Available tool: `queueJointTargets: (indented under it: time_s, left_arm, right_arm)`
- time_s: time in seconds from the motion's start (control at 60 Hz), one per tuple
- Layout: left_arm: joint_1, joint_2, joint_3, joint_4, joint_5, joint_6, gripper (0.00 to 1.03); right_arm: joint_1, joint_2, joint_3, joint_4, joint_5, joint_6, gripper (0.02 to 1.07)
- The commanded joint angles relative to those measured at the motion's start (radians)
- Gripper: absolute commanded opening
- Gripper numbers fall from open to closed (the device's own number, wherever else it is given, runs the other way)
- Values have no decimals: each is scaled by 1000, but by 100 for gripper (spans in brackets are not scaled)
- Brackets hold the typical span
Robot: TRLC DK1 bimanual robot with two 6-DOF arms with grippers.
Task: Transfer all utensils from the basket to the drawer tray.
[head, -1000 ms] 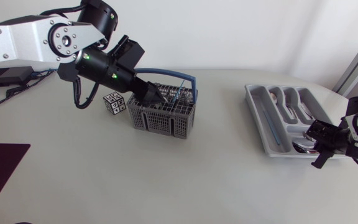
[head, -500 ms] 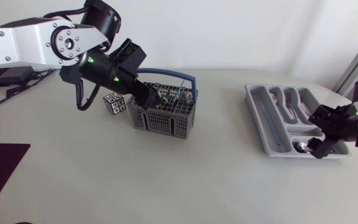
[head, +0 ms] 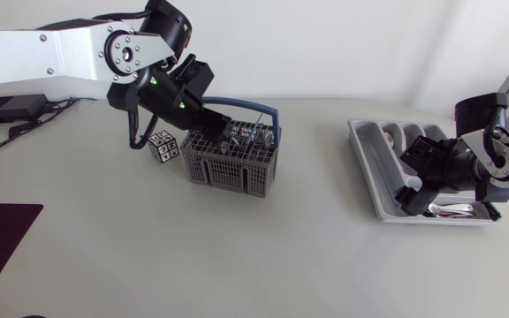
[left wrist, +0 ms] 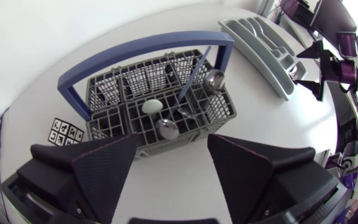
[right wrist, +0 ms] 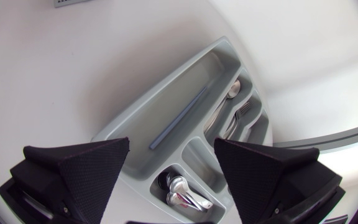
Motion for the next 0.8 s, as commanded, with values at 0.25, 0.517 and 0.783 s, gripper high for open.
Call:
queueJointTargets:
  time_s: [0.25,0.517,0.783]
  left_arm:
    - [-24,69,131,-102,85,-138,58]
    - [-26,141,165,-103,130,-219,40]
    - [-18,186,206,-111,151,-283,24]
  right_arm:
    - [22,44,3,12,13,48,101]
    - [19,50,3,13,11,50,101]
    - [19,74,11,18,11,61,101]
